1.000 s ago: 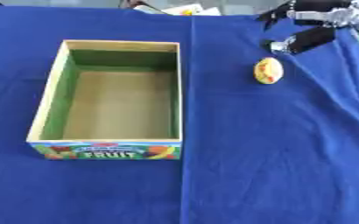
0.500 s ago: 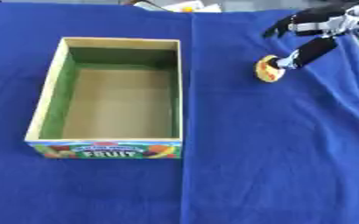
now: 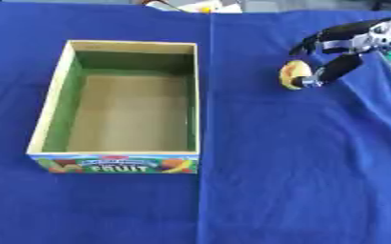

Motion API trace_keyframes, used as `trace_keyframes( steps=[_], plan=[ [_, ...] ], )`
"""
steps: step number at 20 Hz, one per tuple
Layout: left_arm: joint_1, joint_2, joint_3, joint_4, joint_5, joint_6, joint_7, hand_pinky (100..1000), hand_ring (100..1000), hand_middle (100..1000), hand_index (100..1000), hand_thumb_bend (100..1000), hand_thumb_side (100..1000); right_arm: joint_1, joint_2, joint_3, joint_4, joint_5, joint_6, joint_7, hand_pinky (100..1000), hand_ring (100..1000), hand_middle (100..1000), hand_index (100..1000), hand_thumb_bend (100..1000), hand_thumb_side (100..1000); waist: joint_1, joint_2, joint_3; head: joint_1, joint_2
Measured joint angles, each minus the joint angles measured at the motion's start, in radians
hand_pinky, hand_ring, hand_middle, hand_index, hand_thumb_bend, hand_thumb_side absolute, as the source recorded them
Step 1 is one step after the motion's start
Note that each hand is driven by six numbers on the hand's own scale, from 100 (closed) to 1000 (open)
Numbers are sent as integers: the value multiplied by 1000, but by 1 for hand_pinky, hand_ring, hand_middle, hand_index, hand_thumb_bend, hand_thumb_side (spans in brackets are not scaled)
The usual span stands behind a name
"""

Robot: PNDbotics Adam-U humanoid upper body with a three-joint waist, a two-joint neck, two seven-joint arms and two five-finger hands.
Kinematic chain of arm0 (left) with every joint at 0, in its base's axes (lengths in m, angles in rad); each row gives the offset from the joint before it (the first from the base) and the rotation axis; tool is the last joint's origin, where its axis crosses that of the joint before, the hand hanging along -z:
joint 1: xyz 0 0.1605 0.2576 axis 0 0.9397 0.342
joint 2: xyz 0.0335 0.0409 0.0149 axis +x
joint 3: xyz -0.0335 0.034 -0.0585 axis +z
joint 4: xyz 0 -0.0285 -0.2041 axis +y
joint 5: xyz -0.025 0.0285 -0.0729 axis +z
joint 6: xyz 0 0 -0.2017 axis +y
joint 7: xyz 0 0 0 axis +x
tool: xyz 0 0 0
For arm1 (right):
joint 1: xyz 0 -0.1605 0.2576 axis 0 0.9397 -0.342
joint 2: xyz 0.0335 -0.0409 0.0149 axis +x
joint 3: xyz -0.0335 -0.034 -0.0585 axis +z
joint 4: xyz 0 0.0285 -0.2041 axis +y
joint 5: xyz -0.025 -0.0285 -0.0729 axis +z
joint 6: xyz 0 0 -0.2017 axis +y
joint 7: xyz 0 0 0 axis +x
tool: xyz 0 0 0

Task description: Pick up objects on the table and place them in the box.

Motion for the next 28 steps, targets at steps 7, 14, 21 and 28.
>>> trace_keyframes(
  steps=[7, 14, 21, 28],
  plan=[
    [-4, 0, 0, 0, 0, -2, -3, 574, 843, 837, 768, 100, 1000, 3, 16, 5, 27, 76, 7, -86, 876, 814, 709, 908, 253, 660, 0, 2, 5, -1, -4],
    [-5, -1, -1, 0, -1, 2, -10, 575, 844, 837, 767, 100, 1000, 22, 18, 20, 7, 142, 36, -224, 802, 702, 520, 752, 102, 335, -4, 5, 5, -1, -7],
    [-6, -1, -5, 0, -1, 2, -20, 575, 845, 838, 766, 100, 1000, 37, 18, 35, -18, 132, 63, -292, 781, 666, 508, 681, 100, 241, -5, 5, 4, -1, -7],
    [-6, -1, -6, 0, -2, 5, -27, 575, 846, 838, 766, 100, 1000, 45, 15, 37, -71, 47, 106, -285, 779, 693, 557, 680, 100, 169, -4, 5, 1, -1, -7]
  ],
)
